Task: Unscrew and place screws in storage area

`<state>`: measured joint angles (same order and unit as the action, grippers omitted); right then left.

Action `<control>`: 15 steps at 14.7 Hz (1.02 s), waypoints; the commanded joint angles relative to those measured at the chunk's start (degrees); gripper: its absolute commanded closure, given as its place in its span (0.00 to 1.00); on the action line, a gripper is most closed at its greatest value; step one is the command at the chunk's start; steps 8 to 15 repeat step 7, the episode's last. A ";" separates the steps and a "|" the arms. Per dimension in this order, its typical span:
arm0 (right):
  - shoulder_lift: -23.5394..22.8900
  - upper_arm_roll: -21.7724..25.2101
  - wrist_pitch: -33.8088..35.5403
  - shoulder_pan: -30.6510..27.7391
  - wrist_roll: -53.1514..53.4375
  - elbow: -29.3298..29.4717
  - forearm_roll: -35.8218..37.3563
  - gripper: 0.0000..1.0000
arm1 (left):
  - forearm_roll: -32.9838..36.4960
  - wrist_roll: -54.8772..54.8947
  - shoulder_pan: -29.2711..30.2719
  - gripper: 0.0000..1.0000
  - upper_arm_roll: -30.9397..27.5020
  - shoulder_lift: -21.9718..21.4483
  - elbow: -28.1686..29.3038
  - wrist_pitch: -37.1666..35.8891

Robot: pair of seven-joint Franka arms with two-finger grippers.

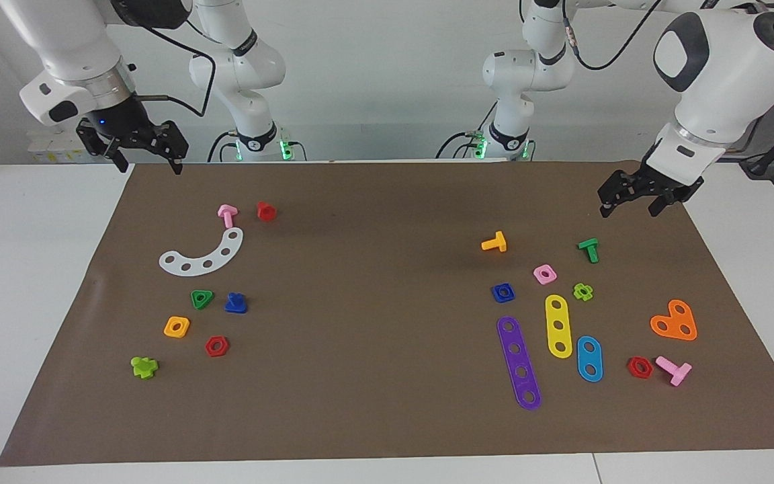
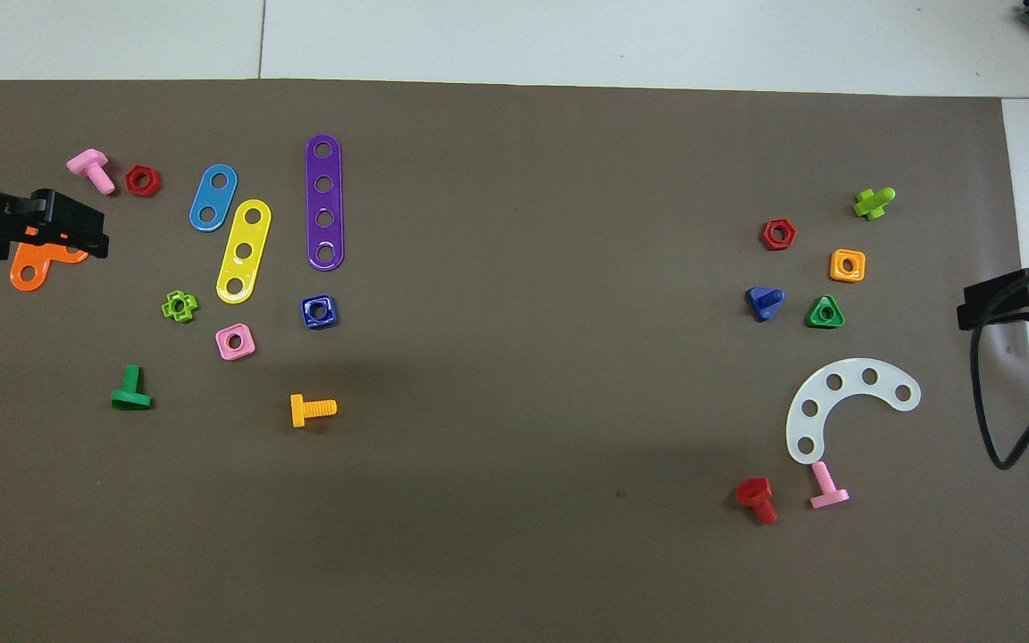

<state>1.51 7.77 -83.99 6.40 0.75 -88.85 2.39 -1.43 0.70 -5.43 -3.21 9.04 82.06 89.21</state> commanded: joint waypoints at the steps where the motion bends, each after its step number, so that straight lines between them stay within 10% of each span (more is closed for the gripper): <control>1: 1.30 -0.30 -0.56 -0.24 0.75 -1.50 -1.07 0.00 | 1.08 -0.26 0.16 0.00 0.13 -1.92 2.41 1.32; 15: 1.57 -0.39 -0.83 -0.24 0.84 -1.24 -1.07 0.00 | 1.08 -0.26 0.16 0.00 0.13 -1.92 2.41 1.32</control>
